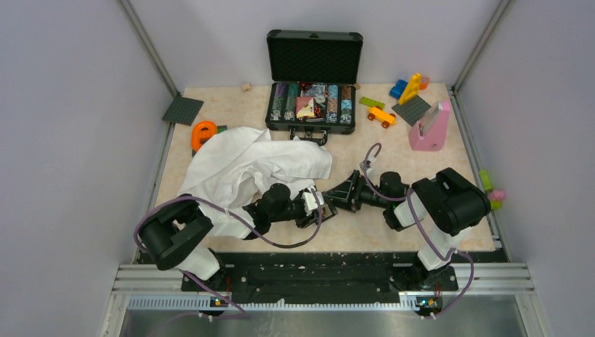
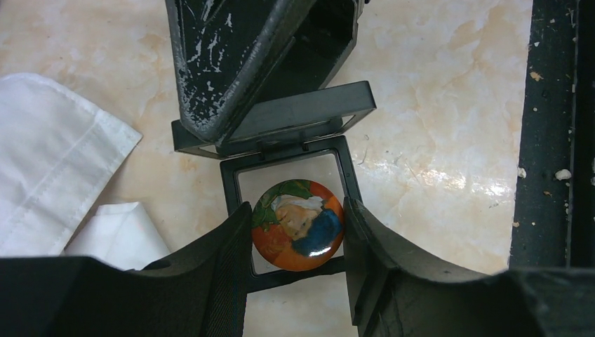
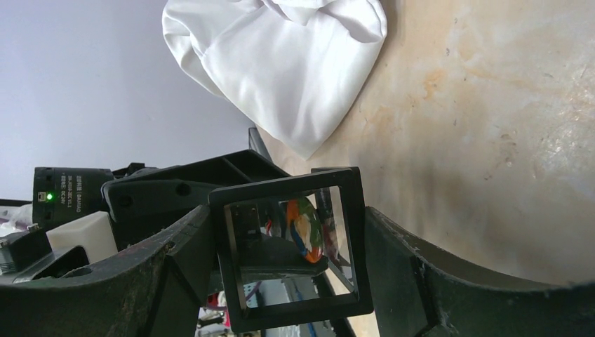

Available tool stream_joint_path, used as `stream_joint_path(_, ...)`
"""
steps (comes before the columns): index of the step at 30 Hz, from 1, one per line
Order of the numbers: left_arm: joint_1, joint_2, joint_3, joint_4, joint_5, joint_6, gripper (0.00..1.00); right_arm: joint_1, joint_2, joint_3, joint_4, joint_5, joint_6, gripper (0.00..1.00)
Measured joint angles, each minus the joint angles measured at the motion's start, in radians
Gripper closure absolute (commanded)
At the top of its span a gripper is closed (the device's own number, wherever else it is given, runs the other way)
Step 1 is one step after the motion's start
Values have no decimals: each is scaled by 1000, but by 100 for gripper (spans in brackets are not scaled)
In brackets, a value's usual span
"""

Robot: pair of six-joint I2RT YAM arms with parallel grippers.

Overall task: Remove the brooch from the garment
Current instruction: Place the brooch in the brooch box.

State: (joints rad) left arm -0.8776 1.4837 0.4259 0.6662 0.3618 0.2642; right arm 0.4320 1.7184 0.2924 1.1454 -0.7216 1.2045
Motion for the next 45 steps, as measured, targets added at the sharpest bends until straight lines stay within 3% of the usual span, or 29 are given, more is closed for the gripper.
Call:
stream_joint_path(20, -2, 58, 41, -5, -16, 25, 61, 12, 113, -5, 172, -10, 59, 64)
stream_joint_path(45, -6, 63, 61, -45, -34, 28, 61, 13, 116, -5, 162, -6, 55, 64)
